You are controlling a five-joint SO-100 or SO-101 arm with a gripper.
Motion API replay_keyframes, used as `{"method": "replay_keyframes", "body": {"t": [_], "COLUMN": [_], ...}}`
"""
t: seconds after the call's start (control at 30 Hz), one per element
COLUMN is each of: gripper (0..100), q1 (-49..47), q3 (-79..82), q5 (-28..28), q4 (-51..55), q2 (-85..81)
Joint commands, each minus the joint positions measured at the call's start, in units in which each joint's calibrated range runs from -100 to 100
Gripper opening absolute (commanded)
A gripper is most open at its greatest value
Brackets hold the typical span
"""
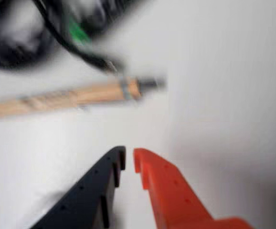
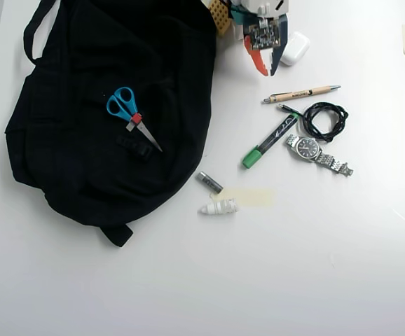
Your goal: Put the usb stick into the black bag
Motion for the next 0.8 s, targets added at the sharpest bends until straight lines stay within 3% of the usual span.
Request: {"method": "replay_keyframes", "body": {"t": [0.0,0.77], "gripper": [2,2], "q1": [-0.22,-0.22], "q3": [0.48,0.48], "q5": [0.70,0.75], "q4": [0.49,0.06], "q2": [-0.84,-0.84]}}
